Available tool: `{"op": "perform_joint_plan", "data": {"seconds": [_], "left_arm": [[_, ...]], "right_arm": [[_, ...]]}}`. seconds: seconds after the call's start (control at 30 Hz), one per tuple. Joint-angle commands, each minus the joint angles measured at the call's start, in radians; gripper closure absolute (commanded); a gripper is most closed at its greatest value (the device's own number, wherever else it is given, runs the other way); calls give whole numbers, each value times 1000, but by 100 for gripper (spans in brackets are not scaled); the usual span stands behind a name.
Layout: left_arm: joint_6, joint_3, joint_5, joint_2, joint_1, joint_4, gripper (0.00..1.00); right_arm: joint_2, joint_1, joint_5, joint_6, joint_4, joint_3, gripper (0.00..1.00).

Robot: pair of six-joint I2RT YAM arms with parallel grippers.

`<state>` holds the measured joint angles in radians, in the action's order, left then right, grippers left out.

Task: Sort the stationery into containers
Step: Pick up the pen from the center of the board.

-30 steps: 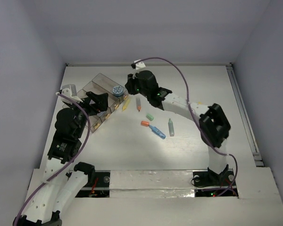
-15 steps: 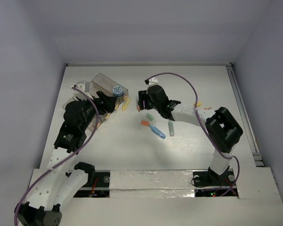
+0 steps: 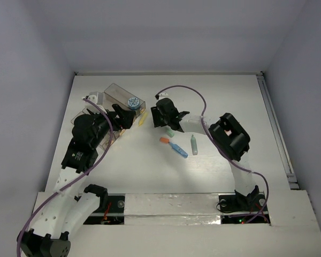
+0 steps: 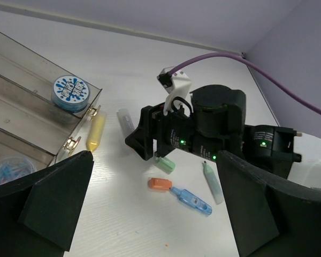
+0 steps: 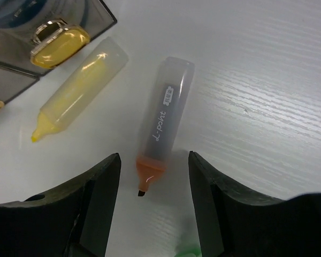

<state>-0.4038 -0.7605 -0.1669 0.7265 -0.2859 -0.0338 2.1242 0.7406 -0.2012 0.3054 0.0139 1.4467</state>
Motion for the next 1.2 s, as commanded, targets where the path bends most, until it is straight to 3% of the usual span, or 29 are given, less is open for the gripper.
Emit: {"op": "perform_joint_plan", "data": {"seconds": [0.0,0.17,0.33,0.4,0.63,0.77,1.17], "left_arm": [[11,-8,-42,1,5,61,1],[11,-7,-45,2,5,60,1],[11,-5,-48,1,5,61,3],[13,-5,-51,2,5,64,4],[16,-7,-86,24,14,61,12],[-4,-13,-162,88,25,58,19],[-99,27,-348,165,82,161,30]], "right_arm": [[31,-4,-32,-14,-3,56,42],[75,-4,-58,-34,-40,87,55],[42,-4,-69,-74,-25,44,82],[-3,-4,-61,-98,27,-11,88],[-335,-4,120,-336,133,-249,89],[-559,12,256,-345,141,-356,87],[-652,157,388,-367,163,-338,84]]}}
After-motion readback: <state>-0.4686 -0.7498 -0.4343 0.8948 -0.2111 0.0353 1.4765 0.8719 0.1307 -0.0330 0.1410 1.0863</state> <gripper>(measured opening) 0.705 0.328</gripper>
